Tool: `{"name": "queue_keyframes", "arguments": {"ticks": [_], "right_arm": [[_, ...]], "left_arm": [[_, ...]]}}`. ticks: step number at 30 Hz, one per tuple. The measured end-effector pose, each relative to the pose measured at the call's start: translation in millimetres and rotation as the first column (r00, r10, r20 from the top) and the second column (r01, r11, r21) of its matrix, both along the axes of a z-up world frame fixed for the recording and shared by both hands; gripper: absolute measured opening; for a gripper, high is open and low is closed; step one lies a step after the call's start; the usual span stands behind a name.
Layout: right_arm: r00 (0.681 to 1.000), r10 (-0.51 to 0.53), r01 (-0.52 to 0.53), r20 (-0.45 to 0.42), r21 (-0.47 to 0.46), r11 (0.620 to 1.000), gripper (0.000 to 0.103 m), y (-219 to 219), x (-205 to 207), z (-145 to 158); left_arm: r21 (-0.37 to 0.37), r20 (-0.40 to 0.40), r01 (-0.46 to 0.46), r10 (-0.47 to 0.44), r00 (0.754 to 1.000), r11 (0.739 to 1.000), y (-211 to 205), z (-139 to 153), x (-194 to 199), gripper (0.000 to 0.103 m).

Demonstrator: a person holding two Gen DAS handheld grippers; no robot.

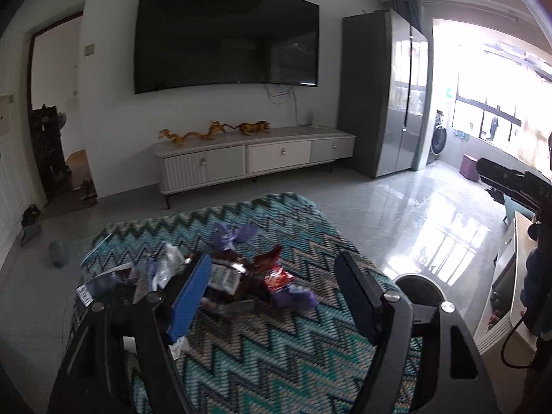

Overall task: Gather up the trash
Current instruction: 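Move both tools back over the blanket, then grasp white tissue with left tool while right tool grasps purple wrapper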

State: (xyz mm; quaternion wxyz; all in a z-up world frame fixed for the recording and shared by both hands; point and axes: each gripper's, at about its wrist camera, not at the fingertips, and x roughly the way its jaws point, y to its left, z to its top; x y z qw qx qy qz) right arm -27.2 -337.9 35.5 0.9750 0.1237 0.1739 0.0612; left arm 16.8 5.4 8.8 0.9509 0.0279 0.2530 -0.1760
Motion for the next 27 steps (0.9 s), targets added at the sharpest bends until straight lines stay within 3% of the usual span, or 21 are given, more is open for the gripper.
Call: {"name": "queue_keyframes", "arguments": {"ticks": [5, 10, 19, 25, 27], "right_arm": [[0.995, 0.096, -0.097, -0.030, -0.013, 0.995, 0.057, 39.6, 11.1, -11.2], [0.976, 0.188, -0.192, -0.107, -0.025, 0.981, 0.057, 77.6, 36.3, -39.6], [0.914, 0.263, -0.279, -0.309, -0.008, 0.960, 0.057, 126.1, 91.9, -114.8], [0.870, 0.287, -0.327, -0.401, -0.032, 0.945, 0.057, 143.8, 117.7, -152.2], [0.855, 0.293, -0.337, -0.428, -0.030, 0.941, 0.057, 147.4, 126.4, -161.9]], "left_arm": [[-0.018, -0.017, -0.099, 0.099, 0.995, 0.995, 59.7, -10.1, -2.6, 0.073], [-0.023, -0.059, -0.135, 0.133, 0.989, 0.991, 92.2, -30.5, 1.7, 0.073], [0.060, -0.197, -0.060, 0.071, 0.978, 0.996, 101.6, -102.4, 46.4, 0.073], [0.042, -0.250, -0.042, 0.051, 0.967, 0.998, 106.4, -131.3, 75.0, 0.072], [0.034, -0.271, -0.025, 0.034, 0.962, 0.999, 104.9, -139.2, 81.5, 0.066]]}}
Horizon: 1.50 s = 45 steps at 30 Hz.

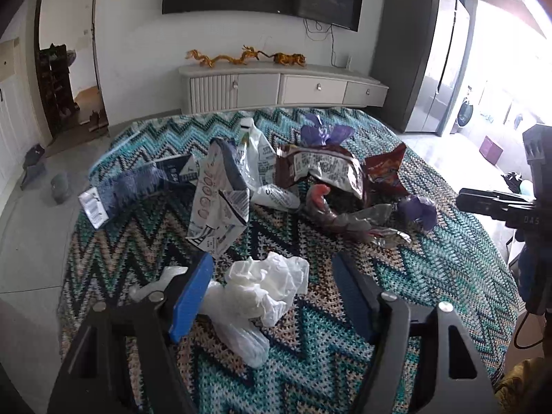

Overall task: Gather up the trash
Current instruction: 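Grasp white tissue with left tool while right tool grasps purple wrapper, then carry tissue and purple wrapper to the grey bin and release both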

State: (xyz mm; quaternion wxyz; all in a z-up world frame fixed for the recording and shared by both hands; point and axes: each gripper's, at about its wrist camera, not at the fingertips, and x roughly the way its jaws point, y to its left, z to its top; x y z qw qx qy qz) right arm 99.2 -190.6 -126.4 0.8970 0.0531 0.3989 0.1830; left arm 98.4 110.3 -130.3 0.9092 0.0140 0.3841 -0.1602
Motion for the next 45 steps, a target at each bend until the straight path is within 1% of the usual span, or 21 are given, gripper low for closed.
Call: {"name": "queue_keyframes", "arguments": {"ticks": [3, 5, 8, 10, 11, 13, 15, 16, 18, 21, 26, 30, 34, 38, 40, 42, 45], "right_arm": [[0.999, 0.010, -0.010, -0.036, -0.006, 1.000, 0.057, 3.6, 10.1, -13.4], [0.998, 0.017, -0.018, -0.058, -0.018, 1.000, 0.057, 6.9, 17.5, -22.2], [0.997, 0.021, -0.023, -0.080, -0.025, 0.999, 0.057, 8.6, 25.0, -31.9], [0.996, 0.026, -0.029, -0.091, -0.033, 0.999, 0.057, 9.9, 28.4, -37.4], [0.995, 0.029, -0.032, -0.095, -0.035, 0.999, 0.057, 10.5, 29.5, -39.3], [0.994, 0.031, -0.034, -0.100, -0.033, 0.999, 0.050, 10.2, 30.4, -42.6], [0.993, 0.044, -0.046, -0.108, -0.015, 0.999, 0.030, 9.1, 30.4, -45.2], [0.992, 0.051, -0.052, -0.113, -0.001, 0.999, 0.026, 7.8, 29.2, -46.2], [0.991, 0.059, -0.057, -0.116, 0.019, 0.998, 0.021, 6.0, 25.8, -46.2], [0.992, 0.069, -0.065, -0.107, 0.047, 0.997, 0.021, 1.9, 14.0, -41.0], [0.994, 0.097, -0.093, -0.053, 0.074, 0.993, 0.020, -4.0, -14.5, -19.3], [0.997, 0.078, -0.078, 0.003, 0.113, 0.991, 0.020, -23.1, -39.3, 0.3], [0.999, 0.012, -0.019, 0.048, 0.153, 0.988, 0.020, -59.1, -58.9, 15.9], [0.992, -0.095, 0.081, 0.083, 0.159, 0.984, 0.020, -111.8, -79.7, 23.3], [0.981, -0.173, 0.158, 0.084, 0.158, 0.975, 0.020, -146.7, -91.0, 20.2], [0.966, -0.246, 0.231, 0.075, 0.161, 0.959, 0.020, -179.4, -100.4, 13.7], [0.929, -0.368, 0.358, 0.042, 0.157, 0.921, 0.020, -230.9, -115.4, -2.9]], "left_arm": [[-0.010, -0.039, 0.022, -0.022, 0.999, 1.000, -3.2, -10.8, 4.6, 0.052], [-0.018, -0.061, 0.032, -0.033, 0.998, 0.999, -6.1, -15.3, 6.8, 0.036], [-0.018, -0.068, 0.047, -0.048, 0.997, 0.999, -10.7, -19.4, 5.6, 0.024], [-0.010, -0.069, 0.057, -0.058, 0.996, 0.998, -15.2, -20.3, 3.0, 0.020], [-0.002, -0.065, 0.059, -0.059, 0.996, 0.998, -18.1, -20.1, 0.9, 0.019], [-0.003, -0.058, 0.062, -0.062, 0.996, 0.998, -22.3, -17.5, -2.4, 0.017], [-0.008, -0.048, 0.057, -0.058, 0.997, 0.998, -24.4, -14.1, -6.2, 0.017], [-0.012, -0.043, 0.054, -0.054, 0.998, 0.998, -24.7, -12.0, -8.8, 0.017], [-0.019, -0.028, 0.043, -0.043, 0.999, 0.999, -25.0, -6.2, -15.4, 0.017], [-0.029, -0.010, 0.030, -0.030, 0.999, 0.999, -24.7, 4.1, -21.5, 0.016], [-0.041, 0.032, 0.019, -0.018, 0.999, 0.999, -28.2, 25.9, -33.1, 0.016], [-0.051, 0.057, 0.046, -0.043, 0.997, 0.998, -46.4, 45.8, -37.0, 0.016], [-0.046, 0.078, 0.114, -0.111, 0.991, 0.992, -85.5, 67.1, -33.8, 0.016], [-0.034, 0.086, 0.223, -0.219, 0.972, 0.974, -145.3, 83.9, -23.9, 0.016], [-0.027, 0.081, 0.282, -0.279, 0.957, 0.959, -182.6, 88.7, -18.4, 0.016], [-0.021, 0.068, 0.349, -0.347, 0.935, 0.937, -227.7, 90.9, -11.9, 0.016], [-0.007, 0.039, 0.432, -0.432, 0.901, 0.902, -293.3, 85.7, -7.0, 0.016]]}}
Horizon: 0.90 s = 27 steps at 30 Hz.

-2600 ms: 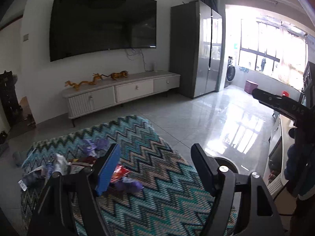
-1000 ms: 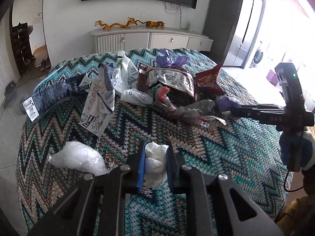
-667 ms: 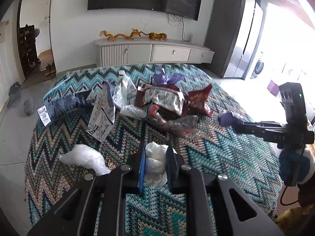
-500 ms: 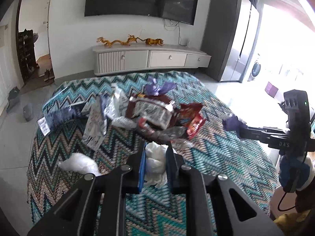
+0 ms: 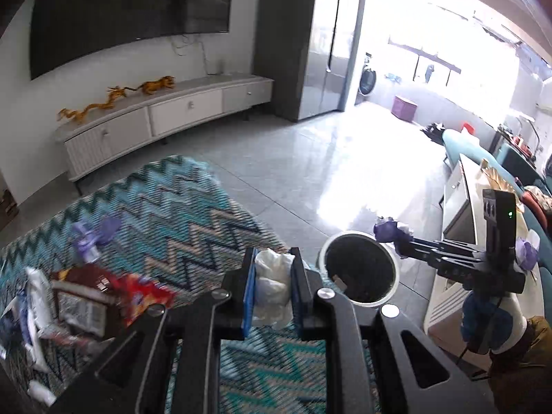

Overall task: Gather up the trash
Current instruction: 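Carry tissue and purple wrapper to the grey bin and release both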

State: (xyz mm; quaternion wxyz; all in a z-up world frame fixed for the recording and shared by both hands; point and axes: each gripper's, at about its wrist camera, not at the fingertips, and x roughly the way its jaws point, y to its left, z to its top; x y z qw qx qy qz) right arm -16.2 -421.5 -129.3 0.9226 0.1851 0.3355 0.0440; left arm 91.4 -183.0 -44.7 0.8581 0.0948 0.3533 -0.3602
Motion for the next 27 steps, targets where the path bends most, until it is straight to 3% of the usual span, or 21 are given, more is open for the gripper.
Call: {"name": "queue_keyframes", "arguments": {"ticks": [6, 13, 14, 19, 23, 27], "right_arm": [[0.976, -0.189, 0.190, -0.103, -0.006, 0.982, 0.020, -82.7, -11.5, -44.3], [0.937, -0.278, 0.286, -0.214, 0.009, 0.958, 0.020, -143.5, 0.0, -97.6], [0.933, -0.282, 0.292, -0.224, 0.013, 0.956, 0.020, -145.9, 1.6, -102.9], [0.906, -0.305, 0.327, -0.293, 0.027, 0.945, 0.023, -167.0, 11.9, -135.3], [0.886, -0.326, 0.354, -0.330, 0.026, 0.935, 0.038, -171.8, 9.3, -152.2], [0.883, -0.341, 0.373, -0.323, 0.040, 0.927, 0.040, -173.0, 1.5, -147.4]], "left_arm": [[0.055, -0.072, 0.141, -0.137, 0.988, 0.989, -128.9, -28.9, 5.7, 0.017], [0.077, -0.196, 0.174, -0.156, 0.968, 0.982, -223.5, -80.6, 20.1, 0.020], [0.075, -0.223, 0.183, -0.162, 0.961, 0.980, -234.7, -89.1, 23.5, 0.026], [0.084, -0.245, 0.185, -0.160, 0.956, 0.979, -266.8, -107.1, 34.8, 0.055], [0.061, -0.243, 0.178, -0.158, 0.957, 0.982, -266.4, -101.7, 33.6, 0.056], [0.031, -0.192, 0.169, -0.161, 0.968, 0.985, -249.3, -85.0, 24.9, 0.056]]}}
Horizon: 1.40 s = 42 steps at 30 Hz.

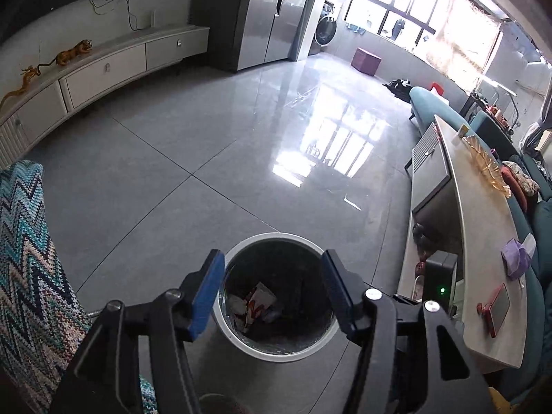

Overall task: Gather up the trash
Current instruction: 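Carry tissue and purple wrapper to the grey bin and release both, then return both tools over the blanket toward the remaining trash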

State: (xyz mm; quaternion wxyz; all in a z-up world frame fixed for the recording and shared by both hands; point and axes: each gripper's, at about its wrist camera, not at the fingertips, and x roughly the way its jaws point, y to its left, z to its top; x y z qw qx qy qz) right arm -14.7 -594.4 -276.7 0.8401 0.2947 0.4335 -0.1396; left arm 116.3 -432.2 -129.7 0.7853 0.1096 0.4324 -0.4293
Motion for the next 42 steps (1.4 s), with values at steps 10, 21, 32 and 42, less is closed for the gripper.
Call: {"name": "queue_keyframes", "arguments": {"ticks": [10, 21, 32, 42], "right_arm": [[0.985, -0.025, 0.046, 0.172, -0.120, 0.992, 0.061, 24.5, -29.5, 89.6], [0.903, 0.060, 0.093, 0.426, -0.331, 0.939, 0.097, 106.1, -74.1, 231.0], [0.807, 0.239, 0.043, 0.540, -0.458, 0.888, 0.103, 200.8, -85.7, 319.2], [0.731, 0.395, -0.075, 0.556, -0.510, 0.857, 0.103, 285.0, -49.2, 345.0]], "left_arm": [[-0.098, 0.139, -0.037, 0.050, 0.989, 0.994, 69.3, 71.4, -35.8, 0.056], [-0.183, 0.300, -0.135, 0.186, 0.935, 0.974, 183.9, 141.5, -74.7, 0.062], [-0.255, 0.378, -0.321, 0.400, 0.835, 0.912, 329.7, 163.1, -77.4, 0.070], [-0.248, 0.358, -0.547, 0.600, 0.716, 0.800, 482.6, 127.3, -37.7, 0.070]]}}
